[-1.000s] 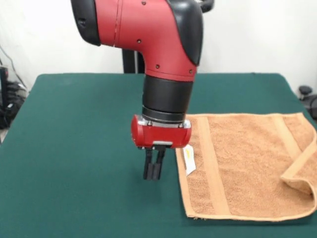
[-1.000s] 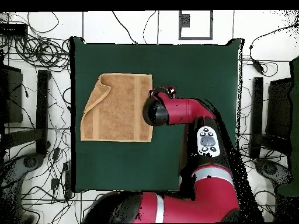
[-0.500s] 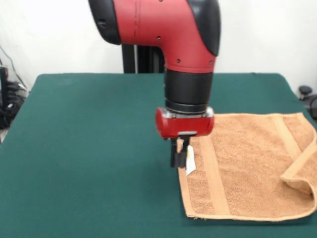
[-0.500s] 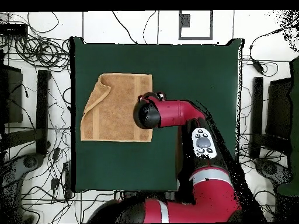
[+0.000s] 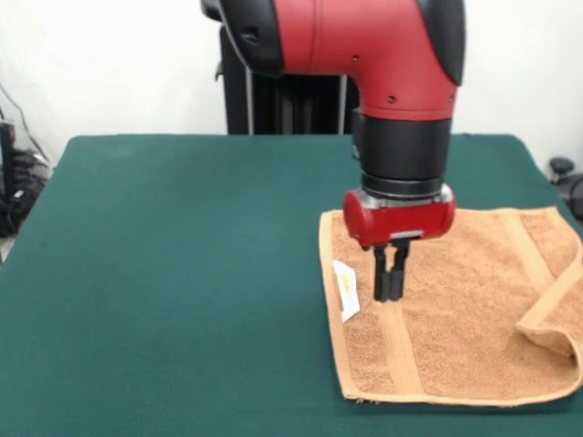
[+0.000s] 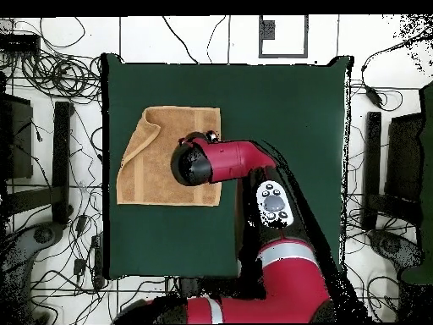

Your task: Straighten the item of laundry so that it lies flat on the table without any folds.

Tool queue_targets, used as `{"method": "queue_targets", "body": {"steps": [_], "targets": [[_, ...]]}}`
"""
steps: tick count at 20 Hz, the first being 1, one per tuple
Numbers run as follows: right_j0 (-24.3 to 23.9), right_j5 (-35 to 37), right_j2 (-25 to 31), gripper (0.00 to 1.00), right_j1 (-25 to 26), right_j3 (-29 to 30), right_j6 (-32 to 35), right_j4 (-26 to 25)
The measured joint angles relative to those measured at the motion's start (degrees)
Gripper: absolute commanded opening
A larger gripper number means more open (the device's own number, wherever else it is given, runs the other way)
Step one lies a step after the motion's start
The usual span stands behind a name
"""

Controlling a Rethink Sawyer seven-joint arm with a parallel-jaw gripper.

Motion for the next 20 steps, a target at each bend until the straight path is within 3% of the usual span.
{"method": "queue_targets", "body": {"steps": [20], "targets": [[0.1, 0.9, 2.7, 0.0, 5.3, -0.2, 0.0, 0.0]]}}
